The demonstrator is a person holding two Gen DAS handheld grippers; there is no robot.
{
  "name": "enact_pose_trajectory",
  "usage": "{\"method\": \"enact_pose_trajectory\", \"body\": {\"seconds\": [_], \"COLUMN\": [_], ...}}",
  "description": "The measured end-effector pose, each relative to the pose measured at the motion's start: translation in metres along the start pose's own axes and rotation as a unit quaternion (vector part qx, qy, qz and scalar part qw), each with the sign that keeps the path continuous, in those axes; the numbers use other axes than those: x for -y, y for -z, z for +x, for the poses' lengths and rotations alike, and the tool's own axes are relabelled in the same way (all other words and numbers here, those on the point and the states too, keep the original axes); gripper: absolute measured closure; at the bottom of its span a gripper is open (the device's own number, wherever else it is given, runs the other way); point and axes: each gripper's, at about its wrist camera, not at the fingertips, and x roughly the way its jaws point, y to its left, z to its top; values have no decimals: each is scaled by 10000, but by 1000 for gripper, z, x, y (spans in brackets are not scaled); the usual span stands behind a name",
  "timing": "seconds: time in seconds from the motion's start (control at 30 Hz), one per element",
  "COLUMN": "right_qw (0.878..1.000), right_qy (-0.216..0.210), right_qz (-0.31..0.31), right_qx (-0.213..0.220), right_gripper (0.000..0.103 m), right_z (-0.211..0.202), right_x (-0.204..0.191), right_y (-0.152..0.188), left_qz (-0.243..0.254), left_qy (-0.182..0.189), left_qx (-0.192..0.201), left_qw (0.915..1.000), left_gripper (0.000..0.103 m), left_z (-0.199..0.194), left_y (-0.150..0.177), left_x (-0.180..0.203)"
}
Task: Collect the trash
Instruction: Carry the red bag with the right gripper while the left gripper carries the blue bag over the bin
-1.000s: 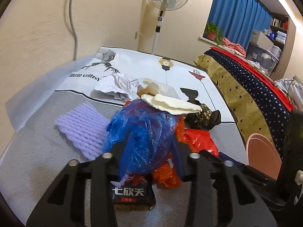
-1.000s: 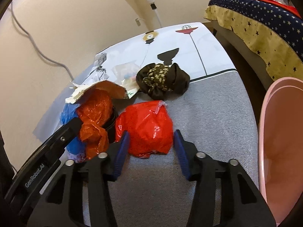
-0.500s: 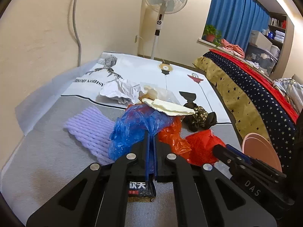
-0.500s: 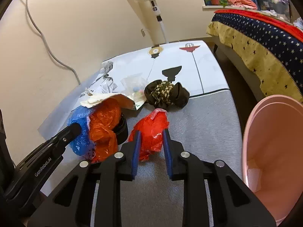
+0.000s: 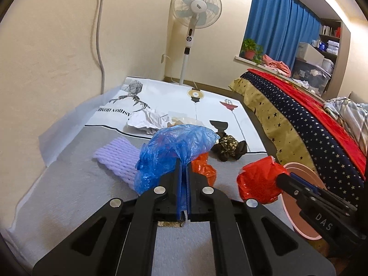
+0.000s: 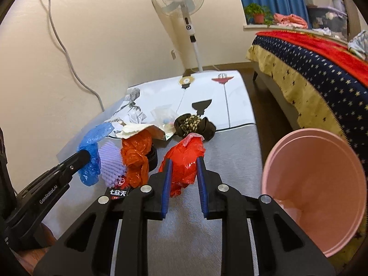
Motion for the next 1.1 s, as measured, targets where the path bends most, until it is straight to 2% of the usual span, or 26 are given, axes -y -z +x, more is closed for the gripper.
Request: {"method": "enact_pose_trajectory", "body": {"seconds": [0.3,0.63,0.97,1.1], "right_qw": [9994,9971,9907,9854], "right_qy": [158,433,1064,1404], "right_qz": [-84,-38,196,373], "right_qx": [302,624,827,891], "right_gripper": [81,81,81,81], "right_z": [-42,-80,-106,-115], "right_x": [4,19,56,76], "right_y": [-1,-9,-8,-7], "left_qz": [126,285,542,649], "left_qy": [151,419,872,1239], "left_qx": [163,222,173,88], "left_qw": [9997,9985,9946,9901], "left_gripper": [100,100,100,100], "left_z": [-24,-33,-26,-17], "left_y": [-1,-1,4,7], "left_x": [13,36,85,111]}}
